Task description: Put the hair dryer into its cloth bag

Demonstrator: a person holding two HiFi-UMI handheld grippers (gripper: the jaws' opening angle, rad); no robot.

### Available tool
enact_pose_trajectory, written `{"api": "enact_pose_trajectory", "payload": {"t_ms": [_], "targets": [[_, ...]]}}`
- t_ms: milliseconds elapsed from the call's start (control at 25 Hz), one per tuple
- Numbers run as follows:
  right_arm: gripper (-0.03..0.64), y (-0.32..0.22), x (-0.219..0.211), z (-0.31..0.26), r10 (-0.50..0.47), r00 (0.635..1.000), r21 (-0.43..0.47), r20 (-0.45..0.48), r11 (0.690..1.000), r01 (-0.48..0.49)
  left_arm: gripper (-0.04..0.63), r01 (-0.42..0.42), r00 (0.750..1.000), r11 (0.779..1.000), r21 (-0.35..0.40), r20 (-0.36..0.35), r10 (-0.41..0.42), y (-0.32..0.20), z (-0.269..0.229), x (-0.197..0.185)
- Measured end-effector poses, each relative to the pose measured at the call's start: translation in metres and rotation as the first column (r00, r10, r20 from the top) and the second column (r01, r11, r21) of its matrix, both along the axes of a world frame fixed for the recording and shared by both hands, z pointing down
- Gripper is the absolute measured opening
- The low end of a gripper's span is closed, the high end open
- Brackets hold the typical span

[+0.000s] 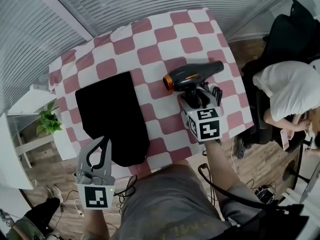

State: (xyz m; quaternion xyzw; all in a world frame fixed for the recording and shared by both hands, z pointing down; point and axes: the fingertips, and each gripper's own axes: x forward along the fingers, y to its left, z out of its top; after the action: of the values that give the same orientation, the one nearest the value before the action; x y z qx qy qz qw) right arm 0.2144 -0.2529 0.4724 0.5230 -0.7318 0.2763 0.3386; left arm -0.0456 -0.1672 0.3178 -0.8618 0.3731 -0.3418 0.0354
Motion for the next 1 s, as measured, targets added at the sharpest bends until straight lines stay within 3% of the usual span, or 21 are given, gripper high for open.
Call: {"api": "enact_pose_trajectory", "payload": {"t_ms": [240,480,1000], "targets": [[0.281,-0.006,-0.004,0.009,-0.028,1.000,-0.022,-0.011,0.999,0.028,0.015,0.028,0.999,1.000,0.005,0.016,-0.028,-0.002,-0.002,-0.004],[0.221,-0.004,-0.003,0.006,-0.062,0.998,-0.035,0.003,0.997,0.062,0.015,0.041,0.998,0.999,0.032,0.038,-0.042,-0.001,-0.008,-0.007],[0.221,0.016,-0.034,-0.056,-0.307,0.949,0.080,0.070,0.950,0.302,0.015,0.054,0.997,0.998,0.032,0.060,-0.056,0.017,-0.008,-0.005]]}}
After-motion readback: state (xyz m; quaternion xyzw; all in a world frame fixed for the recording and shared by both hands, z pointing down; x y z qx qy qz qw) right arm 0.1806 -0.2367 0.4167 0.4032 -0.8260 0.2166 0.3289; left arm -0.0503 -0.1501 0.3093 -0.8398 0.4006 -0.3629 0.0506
